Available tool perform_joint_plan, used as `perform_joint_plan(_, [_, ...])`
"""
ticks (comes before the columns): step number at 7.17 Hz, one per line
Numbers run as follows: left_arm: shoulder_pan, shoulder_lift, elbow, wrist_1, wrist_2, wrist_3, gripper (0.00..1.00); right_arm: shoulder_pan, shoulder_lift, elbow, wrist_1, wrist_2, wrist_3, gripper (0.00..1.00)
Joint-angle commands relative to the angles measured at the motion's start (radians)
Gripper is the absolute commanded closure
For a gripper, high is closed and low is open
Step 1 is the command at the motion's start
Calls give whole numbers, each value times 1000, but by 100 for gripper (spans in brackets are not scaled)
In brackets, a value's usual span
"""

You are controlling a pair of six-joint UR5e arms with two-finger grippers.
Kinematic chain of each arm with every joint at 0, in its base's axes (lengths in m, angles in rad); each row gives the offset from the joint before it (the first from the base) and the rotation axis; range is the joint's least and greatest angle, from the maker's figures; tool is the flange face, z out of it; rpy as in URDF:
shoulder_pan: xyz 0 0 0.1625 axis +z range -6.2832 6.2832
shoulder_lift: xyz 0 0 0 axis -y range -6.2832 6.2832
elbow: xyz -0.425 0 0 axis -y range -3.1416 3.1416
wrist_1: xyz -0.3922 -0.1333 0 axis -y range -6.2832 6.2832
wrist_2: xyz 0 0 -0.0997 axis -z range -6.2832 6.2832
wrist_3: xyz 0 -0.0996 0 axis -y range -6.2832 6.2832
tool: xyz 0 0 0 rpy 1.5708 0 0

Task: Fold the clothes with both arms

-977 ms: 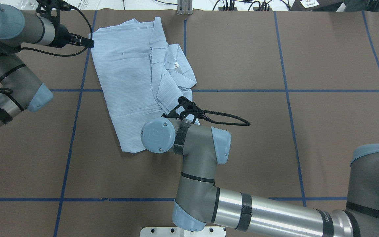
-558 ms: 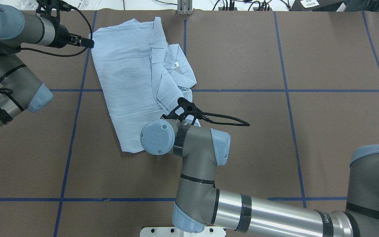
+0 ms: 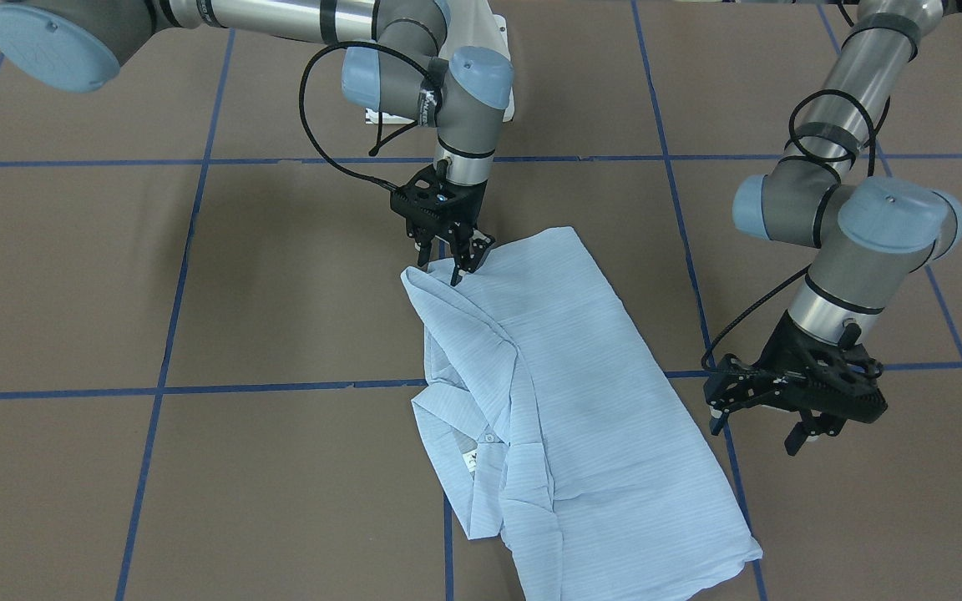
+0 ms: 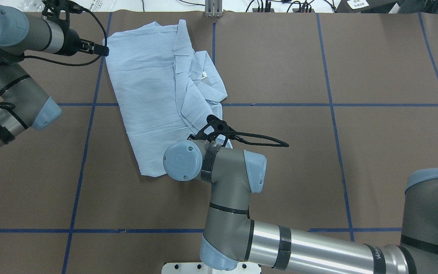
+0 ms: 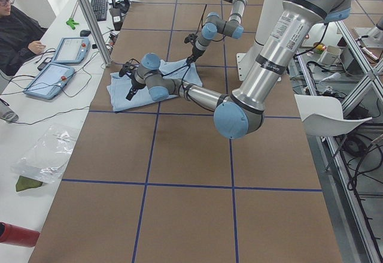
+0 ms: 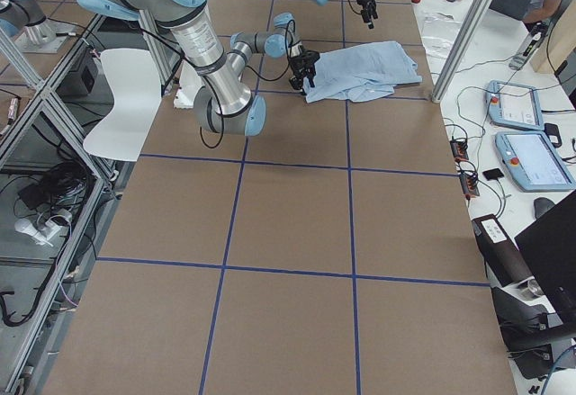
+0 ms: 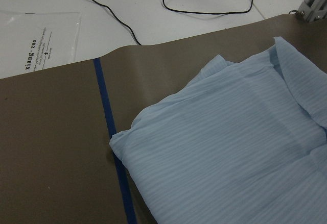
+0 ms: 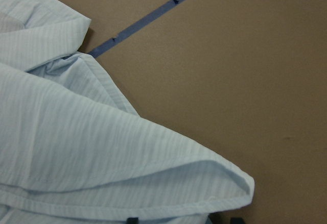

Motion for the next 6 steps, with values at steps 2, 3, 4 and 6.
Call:
perform_joint_plan(2, [-1,-1,0,0,0,0,0,-5,3,-8,1,-1,5,32])
perform_joint_plan(3, [0,-1,0,0,0,2,0,-8,4,-8,1,-1,8,33])
perform_joint_plan(4, [1,-1,0,0,0,2,0,-11,3,-8,1,-1,8,33])
perform_joint_plan(6, [1,-1,0,0,0,2,0,-11,6,-5,4,-1,21,95])
